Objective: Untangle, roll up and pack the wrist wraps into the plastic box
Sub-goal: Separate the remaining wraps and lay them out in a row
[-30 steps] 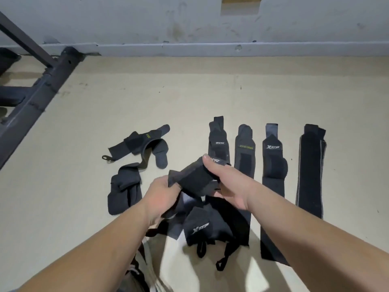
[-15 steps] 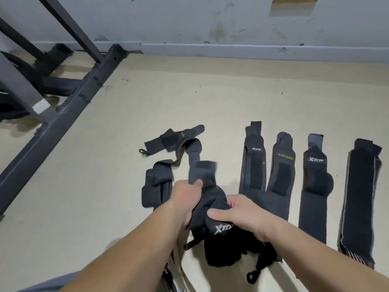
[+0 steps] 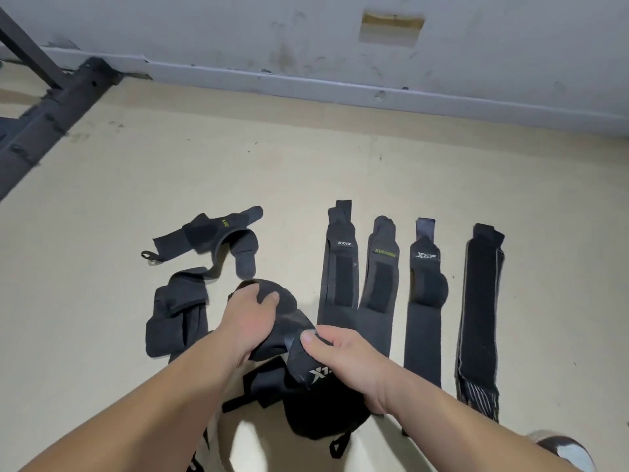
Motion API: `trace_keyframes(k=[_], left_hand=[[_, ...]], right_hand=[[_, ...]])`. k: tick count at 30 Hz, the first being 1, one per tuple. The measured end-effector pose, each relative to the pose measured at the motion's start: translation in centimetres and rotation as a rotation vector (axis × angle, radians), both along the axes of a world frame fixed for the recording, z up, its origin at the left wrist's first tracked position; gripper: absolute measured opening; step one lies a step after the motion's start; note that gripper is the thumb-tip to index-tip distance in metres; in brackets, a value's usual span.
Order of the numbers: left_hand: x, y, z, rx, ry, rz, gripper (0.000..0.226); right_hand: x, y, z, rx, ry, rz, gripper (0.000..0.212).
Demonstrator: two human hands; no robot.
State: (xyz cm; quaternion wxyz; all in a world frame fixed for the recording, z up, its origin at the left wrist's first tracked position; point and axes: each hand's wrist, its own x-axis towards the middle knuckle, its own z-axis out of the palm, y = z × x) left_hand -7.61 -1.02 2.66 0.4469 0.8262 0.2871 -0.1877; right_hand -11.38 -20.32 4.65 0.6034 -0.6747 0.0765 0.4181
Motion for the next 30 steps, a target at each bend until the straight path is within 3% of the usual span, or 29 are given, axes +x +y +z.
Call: trace_keyframes(k=[8, 15, 17, 21, 25, 30], left_hand=[[0.8, -1.2, -1.3, -0.064, -0.115, -0.032, 0.074], [1.1, -2.2, 1.9, 0.063, -0.221, 0.002, 0.025], [1.2, -2.2, 2.5, 0.135, -0.262, -0.006, 0.037], [1.3, -2.6, 3.1, 0.184, -0.276, -0.040, 0.038], [1.7, 1.2, 2.1, 0.339, -0.231, -0.002, 0.024], [1.7, 3.4, -0.4, 0.413, -0.068, -0.249, 0.031]], right_hand=[[0.4, -2.7, 1.5, 0.121, 0.028, -0.058, 0.028], [1.6, -2.0, 3.0, 0.067, 0.012, -0.069, 0.034], [1.8, -1.4, 3.6, 0.053, -0.029, -0.060, 0.042], [2.0, -0.6, 3.7, 0.027, -0.128, -0.010, 0.068], [2.2, -1.3, 4.6, 0.057, -0.080, 0.064, 0.038], [2.9, -2.6, 4.4, 0.037, -0.036, -0.104, 0.040]])
